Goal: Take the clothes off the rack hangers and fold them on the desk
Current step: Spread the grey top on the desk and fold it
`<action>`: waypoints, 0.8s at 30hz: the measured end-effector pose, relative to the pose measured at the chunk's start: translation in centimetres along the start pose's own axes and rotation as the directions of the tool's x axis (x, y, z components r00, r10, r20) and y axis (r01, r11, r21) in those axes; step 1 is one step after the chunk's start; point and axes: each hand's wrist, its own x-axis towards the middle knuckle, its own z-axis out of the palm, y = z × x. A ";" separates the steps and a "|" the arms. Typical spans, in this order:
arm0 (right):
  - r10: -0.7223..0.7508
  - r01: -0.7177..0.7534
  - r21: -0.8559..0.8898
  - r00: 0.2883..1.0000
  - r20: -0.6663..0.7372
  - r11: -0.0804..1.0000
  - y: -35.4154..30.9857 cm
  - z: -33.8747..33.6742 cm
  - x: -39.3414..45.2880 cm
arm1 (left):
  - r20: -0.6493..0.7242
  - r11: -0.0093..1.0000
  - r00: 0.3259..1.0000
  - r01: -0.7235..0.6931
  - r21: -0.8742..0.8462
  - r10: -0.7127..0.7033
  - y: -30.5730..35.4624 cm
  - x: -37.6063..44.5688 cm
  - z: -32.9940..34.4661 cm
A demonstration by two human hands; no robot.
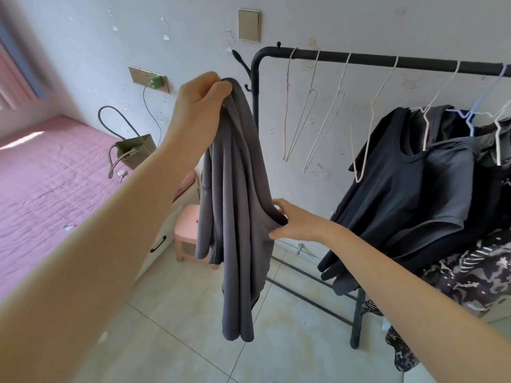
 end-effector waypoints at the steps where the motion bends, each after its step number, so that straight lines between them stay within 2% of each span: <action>1: -0.033 0.032 0.015 0.999 0.042 0.999 -0.4 0.1 0.5 | -0.022 1.000 1.000 0.006 -0.005 -0.006 0.0 -0.1 -0.8; 3: -0.063 0.056 0.053 0.990 0.128 0.997 -1.4 0.2 1.3 | -0.070 1.000 0.997 0.013 -0.010 -0.014 -0.1 -0.3 -2.2; 8: -0.125 0.127 0.000 0.971 0.204 0.992 -3.2 0.6 4.1 | -0.242 0.995 0.969 0.062 0.080 -0.041 -1.2 -1.9 -6.3; 12: -0.213 0.202 0.069 0.946 0.246 0.977 -5.1 0.3 6.0 | -0.455 0.975 0.889 0.144 0.167 -0.053 -2.5 -5.0 -9.7; 15: -0.273 0.271 0.043 0.933 0.234 0.962 -6.8 0.3 7.6 | -0.595 0.953 0.799 0.237 0.189 -0.081 -3.4 -8.3 -12.2; 19: -0.374 0.403 -0.067 0.890 0.260 0.913 -9.5 1.9 8.9 | -0.762 0.915 0.645 0.338 0.220 -0.055 -4.1 -13.9 -15.1; 24: -0.498 0.584 -0.123 0.769 0.400 0.803 -13.6 5.8 8.4 | -0.917 0.840 0.394 0.474 0.264 0.066 -3.7 -22.7 -18.0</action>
